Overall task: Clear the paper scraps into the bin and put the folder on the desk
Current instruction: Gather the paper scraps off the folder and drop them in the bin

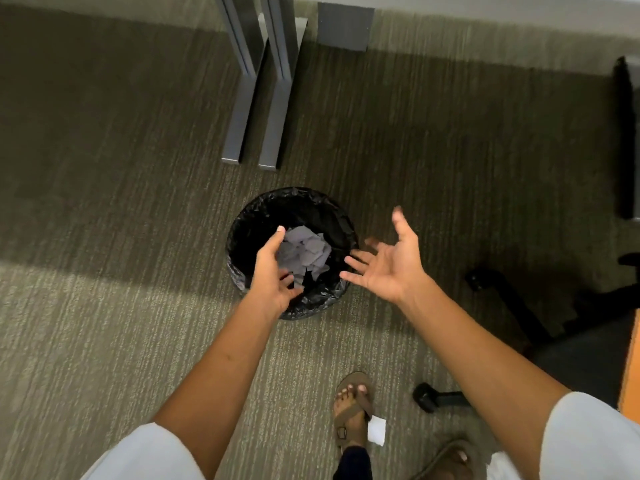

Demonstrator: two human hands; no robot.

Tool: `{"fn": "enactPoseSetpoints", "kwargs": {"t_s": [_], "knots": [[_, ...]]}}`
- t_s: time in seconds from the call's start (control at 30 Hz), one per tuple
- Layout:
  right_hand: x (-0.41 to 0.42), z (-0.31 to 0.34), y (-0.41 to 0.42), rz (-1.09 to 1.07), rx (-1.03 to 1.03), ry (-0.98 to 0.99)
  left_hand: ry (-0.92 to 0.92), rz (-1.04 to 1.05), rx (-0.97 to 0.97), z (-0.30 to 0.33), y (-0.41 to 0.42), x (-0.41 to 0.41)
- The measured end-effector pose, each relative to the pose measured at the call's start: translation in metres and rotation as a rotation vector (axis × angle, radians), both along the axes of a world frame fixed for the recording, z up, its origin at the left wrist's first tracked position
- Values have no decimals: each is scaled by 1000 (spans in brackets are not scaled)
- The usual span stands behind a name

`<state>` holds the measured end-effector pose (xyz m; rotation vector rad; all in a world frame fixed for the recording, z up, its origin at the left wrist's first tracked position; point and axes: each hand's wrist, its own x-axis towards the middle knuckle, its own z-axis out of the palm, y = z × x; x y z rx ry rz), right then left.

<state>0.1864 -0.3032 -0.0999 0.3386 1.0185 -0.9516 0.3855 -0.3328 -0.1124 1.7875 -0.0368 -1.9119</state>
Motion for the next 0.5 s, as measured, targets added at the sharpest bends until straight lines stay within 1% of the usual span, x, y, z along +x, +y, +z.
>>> {"fn": "enactPoseSetpoints", "kwargs": {"t_s": [0.07, 0.13, 0.23, 0.37, 0.5], "knots": [[-22, 7, 21, -88, -7, -28, -73, -141, -12, 1, 9, -23], [-46, 17, 45, -134, -15, -19, -90, -293, -31, 5, 24, -52], [-91, 36, 86, -185, -43, 63, -146, -542, -114, 13, 56, -105], [-161, 68, 146, -282, -107, 201, -196, -894, -348, 31, 102, -181], [-230, 95, 214, -485, -116, 333, -186, -1135, -583, 51, 147, -256]]}}
